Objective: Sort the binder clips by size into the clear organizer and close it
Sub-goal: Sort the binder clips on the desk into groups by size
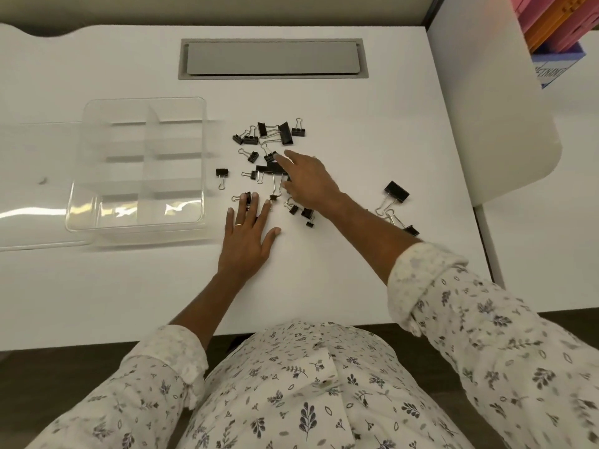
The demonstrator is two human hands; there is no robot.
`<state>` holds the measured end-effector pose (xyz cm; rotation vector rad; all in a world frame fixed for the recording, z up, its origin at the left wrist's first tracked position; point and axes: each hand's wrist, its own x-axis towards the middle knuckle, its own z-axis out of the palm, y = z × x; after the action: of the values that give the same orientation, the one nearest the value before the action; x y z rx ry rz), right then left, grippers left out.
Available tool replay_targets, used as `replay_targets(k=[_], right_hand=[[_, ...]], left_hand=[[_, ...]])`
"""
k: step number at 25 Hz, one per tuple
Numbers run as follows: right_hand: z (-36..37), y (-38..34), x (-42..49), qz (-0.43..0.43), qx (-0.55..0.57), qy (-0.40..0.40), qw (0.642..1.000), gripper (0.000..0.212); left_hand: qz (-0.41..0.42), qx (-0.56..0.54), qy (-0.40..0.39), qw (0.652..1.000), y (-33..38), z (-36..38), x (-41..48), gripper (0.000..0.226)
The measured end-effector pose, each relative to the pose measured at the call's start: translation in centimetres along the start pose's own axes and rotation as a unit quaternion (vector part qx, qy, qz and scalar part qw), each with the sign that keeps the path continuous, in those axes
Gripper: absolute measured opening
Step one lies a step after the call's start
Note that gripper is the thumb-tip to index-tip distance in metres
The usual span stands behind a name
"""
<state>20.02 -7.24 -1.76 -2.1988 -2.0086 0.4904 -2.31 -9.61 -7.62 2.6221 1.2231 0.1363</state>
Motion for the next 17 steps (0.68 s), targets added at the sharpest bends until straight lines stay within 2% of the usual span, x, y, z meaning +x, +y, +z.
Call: replay_targets(k=[3,11,17], right_hand=[[0.8,-0.6,0.8,0.032,-0.050,-0.028,0.998,0.064],[1.4,-2.3,1.4,0.057,-0.101,0.030,0.993,0.050],[1.9,-2.2,1.4,0.036,-0.114,0.089,0.989,0.051]], left_hand=[[0.008,0.002,0.000,1.000,-0.2,0.1,-0.2,0.066],[0.003,0.014,-0.003,1.000,-0.3,-0.1,-0.2,0.066],[0.000,0.017,-0.004,1.000,-0.3,-0.1,-0.2,0.068]])
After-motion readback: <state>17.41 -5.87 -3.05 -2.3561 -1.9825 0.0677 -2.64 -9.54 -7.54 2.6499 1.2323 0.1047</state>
